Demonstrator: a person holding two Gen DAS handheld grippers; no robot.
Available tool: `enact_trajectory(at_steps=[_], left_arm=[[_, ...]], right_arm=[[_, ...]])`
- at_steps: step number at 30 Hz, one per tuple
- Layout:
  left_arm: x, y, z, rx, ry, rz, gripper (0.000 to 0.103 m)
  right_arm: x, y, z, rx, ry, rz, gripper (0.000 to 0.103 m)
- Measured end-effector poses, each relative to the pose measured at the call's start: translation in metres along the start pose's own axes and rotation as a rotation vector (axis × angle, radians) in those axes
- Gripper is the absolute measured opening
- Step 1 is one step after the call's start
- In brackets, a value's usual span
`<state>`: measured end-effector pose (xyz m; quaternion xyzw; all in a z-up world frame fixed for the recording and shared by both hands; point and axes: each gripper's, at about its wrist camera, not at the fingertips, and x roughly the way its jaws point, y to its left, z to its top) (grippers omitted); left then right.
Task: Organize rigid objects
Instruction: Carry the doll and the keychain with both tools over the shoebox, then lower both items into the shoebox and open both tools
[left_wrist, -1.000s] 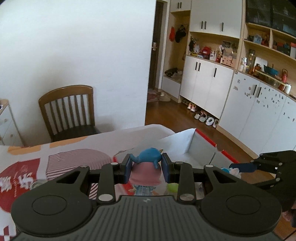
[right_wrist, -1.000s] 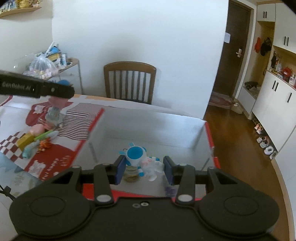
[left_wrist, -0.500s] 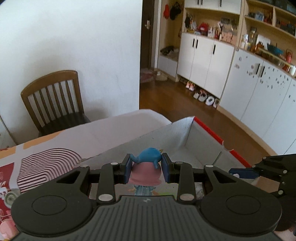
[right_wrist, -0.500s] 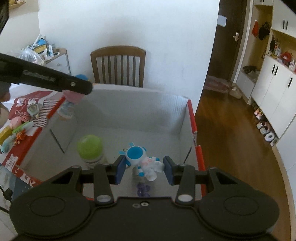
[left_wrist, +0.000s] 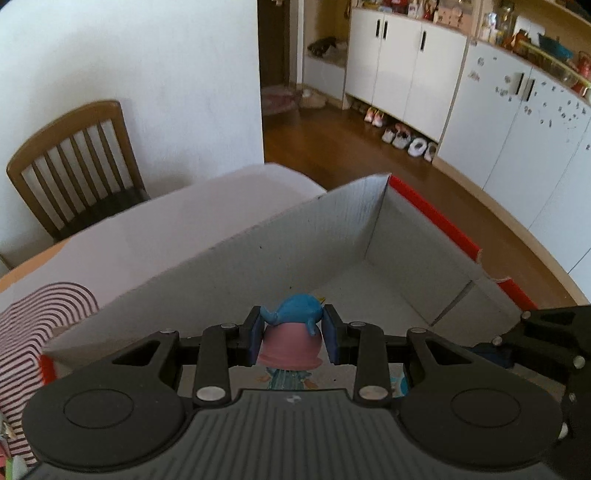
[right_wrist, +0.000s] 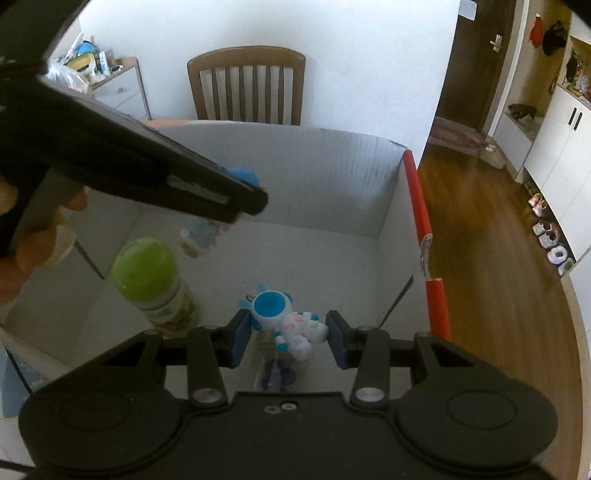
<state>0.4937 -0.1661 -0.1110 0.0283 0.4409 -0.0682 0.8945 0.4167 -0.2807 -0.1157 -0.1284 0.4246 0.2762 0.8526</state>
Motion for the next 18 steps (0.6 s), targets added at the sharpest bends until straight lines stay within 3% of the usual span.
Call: enact_trajectory(at_steps=[18], left_arm=[[0.037, -0.004, -0.001, -0.042, 0.119, -0.016, 0.033]], right_arm=[[0.020, 0.010, 0.007, -0.050, 0.067, -0.004, 0.044]])
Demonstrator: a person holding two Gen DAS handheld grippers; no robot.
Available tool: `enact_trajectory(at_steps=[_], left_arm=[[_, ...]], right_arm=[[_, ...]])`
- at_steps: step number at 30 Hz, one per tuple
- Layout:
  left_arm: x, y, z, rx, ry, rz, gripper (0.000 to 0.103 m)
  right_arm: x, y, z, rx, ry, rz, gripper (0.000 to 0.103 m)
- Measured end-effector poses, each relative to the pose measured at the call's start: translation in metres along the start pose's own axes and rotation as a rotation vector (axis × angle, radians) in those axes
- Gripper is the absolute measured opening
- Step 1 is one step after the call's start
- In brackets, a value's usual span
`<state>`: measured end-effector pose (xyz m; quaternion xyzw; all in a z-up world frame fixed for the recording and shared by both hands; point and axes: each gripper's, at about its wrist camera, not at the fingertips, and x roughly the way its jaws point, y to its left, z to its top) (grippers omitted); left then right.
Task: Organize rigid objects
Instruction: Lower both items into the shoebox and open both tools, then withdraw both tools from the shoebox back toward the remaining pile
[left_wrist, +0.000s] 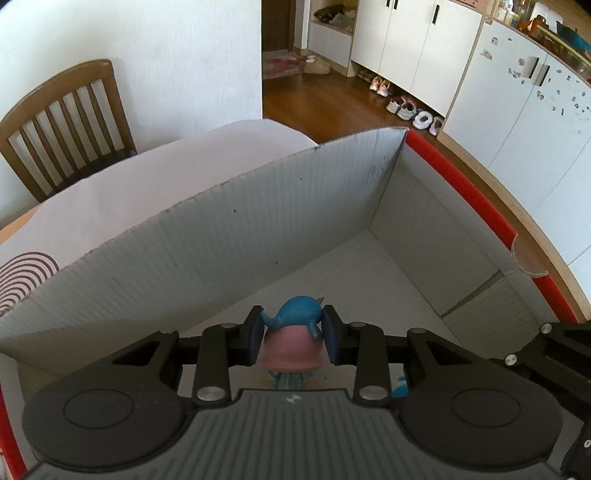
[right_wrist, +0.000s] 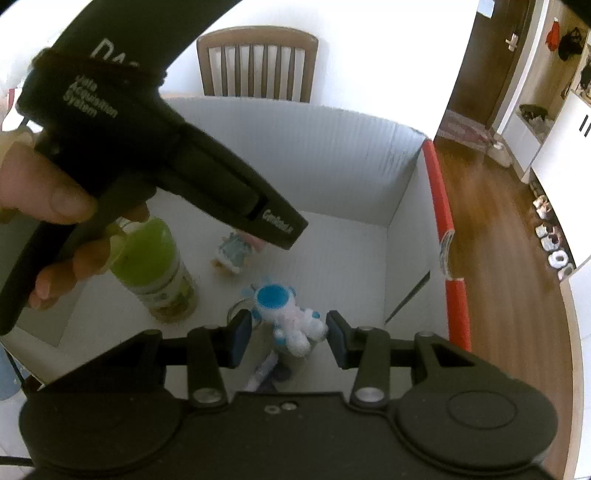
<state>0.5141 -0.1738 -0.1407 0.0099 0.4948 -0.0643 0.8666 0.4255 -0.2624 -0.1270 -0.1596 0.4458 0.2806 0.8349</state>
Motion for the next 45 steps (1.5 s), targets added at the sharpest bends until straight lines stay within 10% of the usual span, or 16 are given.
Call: enact_trajectory(at_steps=[4, 8, 45], left_arm=[[0.000, 0.002, 0.000, -0.018, 0.006, -0.003, 0.033], [-0.006, 0.003, 0.001, -0.037, -0.007, -0.004, 0.055], [-0.177, 0.029, -0.062, -0.116, -0.292, -0.010, 0.067]], right_arm=[[0.001, 0.001, 0.001, -0.003, 0.009, -0.001, 0.050], [-0.002, 0.000, 0.001, 0.004, 0.002, -0.002, 0.054], [-0.107, 0.031, -0.013, 0.080, -0.168, -0.004, 0.089]])
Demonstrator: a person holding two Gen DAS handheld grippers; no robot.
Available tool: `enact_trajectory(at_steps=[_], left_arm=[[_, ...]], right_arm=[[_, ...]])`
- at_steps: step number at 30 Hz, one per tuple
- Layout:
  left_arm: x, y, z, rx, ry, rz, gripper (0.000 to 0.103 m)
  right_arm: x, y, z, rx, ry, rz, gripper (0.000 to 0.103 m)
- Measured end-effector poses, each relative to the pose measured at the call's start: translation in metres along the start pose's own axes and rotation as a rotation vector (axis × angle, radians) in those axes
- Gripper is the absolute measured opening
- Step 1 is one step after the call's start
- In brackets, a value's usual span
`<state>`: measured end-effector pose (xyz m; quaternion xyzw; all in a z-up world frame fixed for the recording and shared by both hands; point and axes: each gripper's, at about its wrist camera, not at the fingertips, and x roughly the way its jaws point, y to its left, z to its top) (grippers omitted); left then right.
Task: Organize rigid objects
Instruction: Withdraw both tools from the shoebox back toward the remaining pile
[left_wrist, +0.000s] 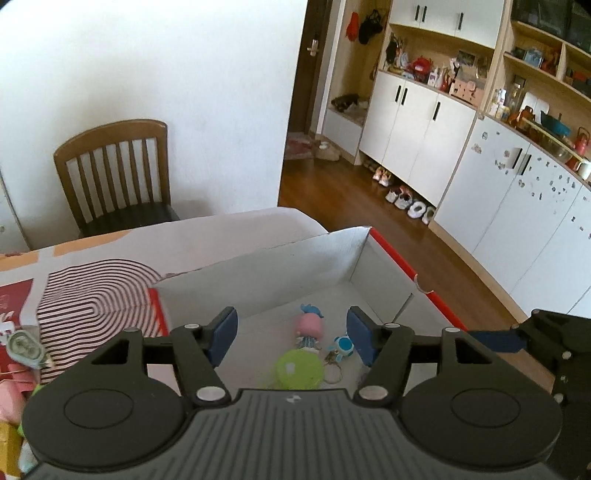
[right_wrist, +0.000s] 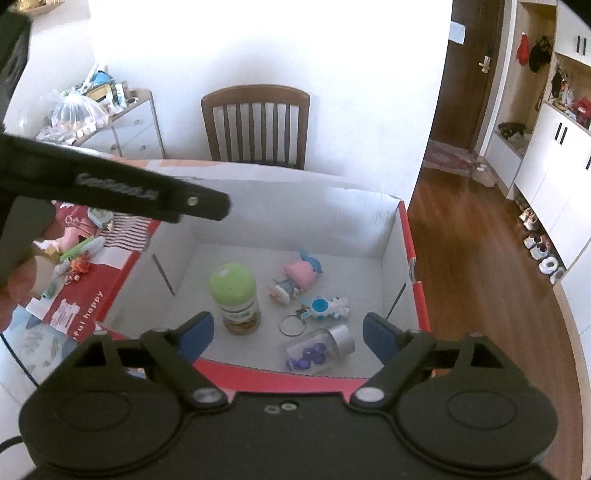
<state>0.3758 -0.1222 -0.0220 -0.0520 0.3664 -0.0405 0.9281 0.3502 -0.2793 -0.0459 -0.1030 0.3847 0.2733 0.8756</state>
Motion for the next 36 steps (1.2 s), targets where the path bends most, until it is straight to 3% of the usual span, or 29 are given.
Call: enact_trajectory(at_steps=[12, 18, 21, 25, 36], left_arm=[[-0.051, 0.028, -0.029, -0.034, -0.045, 0.003, 0.069], [-0.077, 0.052, -0.045, -0.060, -0.062, -0.006, 0.069], [-0.090, 0.067, -0.055, -0.074, -0.073, -0.009, 0.080], [-0.108, 0.090, -0.074, -0.073, -0.085, -0.017, 0.081], [-0.137, 0.170, -0.118, -0.080, -0.100, 0.111, 0.084]], right_arm=[[-0.034, 0.032, -0.002, 0.021, -0.072, 0.025, 0.102], [-0.046, 0.064, -0.004, 0.003, -0.098, 0.064, 0.103], [-0.049, 0.081, -0.006, 0.002, -0.120, 0.068, 0.103], [-0.049, 0.101, -0.008, 0.023, -0.127, 0.080, 0.103], [-0.035, 0.167, -0.012, 0.012, -0.111, 0.117, 0.103]])
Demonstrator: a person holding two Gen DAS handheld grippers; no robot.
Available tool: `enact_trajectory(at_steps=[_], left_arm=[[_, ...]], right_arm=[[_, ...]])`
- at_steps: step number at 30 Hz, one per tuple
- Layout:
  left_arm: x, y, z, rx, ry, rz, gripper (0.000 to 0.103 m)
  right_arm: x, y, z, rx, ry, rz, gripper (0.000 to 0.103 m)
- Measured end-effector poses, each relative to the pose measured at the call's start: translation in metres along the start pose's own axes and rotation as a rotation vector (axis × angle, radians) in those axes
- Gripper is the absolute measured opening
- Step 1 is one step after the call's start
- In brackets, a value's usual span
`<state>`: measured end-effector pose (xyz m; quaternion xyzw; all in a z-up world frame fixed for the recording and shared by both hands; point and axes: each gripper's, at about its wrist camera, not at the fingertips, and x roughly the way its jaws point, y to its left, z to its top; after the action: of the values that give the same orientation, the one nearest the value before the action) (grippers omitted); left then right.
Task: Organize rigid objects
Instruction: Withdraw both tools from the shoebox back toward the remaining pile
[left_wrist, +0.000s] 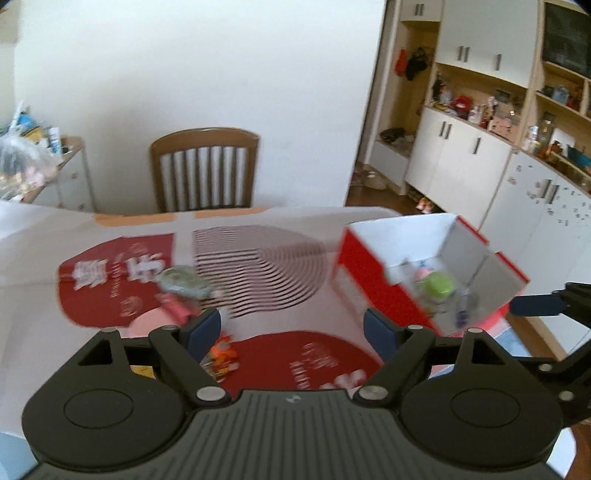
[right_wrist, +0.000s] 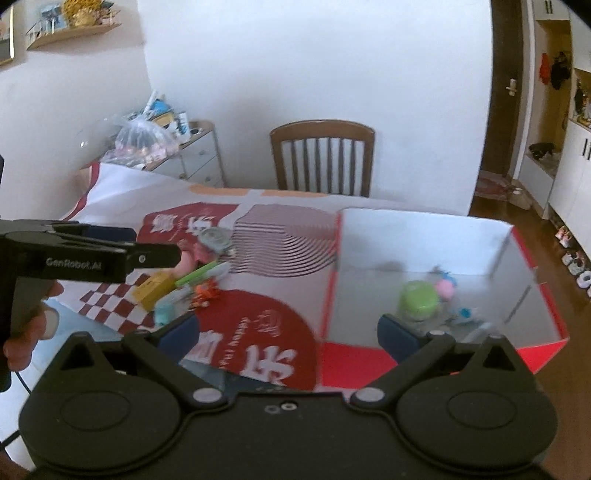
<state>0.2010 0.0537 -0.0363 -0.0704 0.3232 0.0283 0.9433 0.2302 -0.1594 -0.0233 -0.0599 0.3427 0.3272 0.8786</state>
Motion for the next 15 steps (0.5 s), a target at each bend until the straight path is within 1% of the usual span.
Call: enact_trajectory(at_steps=[4, 6, 9, 15], left_arm=[[0.001, 0.033, -0.012, -0.015, 0.024, 0.040, 0.084], [0.003, 0.048, -0.017, -0.029, 0.033, 0.055, 0.084], [0.006, 0.069, -0.024, -0.049, 0.039, 0.067, 0.084], [0.014, 0.095, -0.037, -0.070, 0.054, 0.082, 0.084]], right_arm=[[0.011, 0.026, -0.004, -0.030, -0.002, 0.005, 0.103], [0.018, 0.037, -0.006, -0.048, -0.008, -0.003, 0.103], [0.032, 0.053, -0.009, -0.047, 0.001, 0.012, 0.103], [0.058, 0.084, -0.010, -0.086, 0.014, 0.037, 0.103]])
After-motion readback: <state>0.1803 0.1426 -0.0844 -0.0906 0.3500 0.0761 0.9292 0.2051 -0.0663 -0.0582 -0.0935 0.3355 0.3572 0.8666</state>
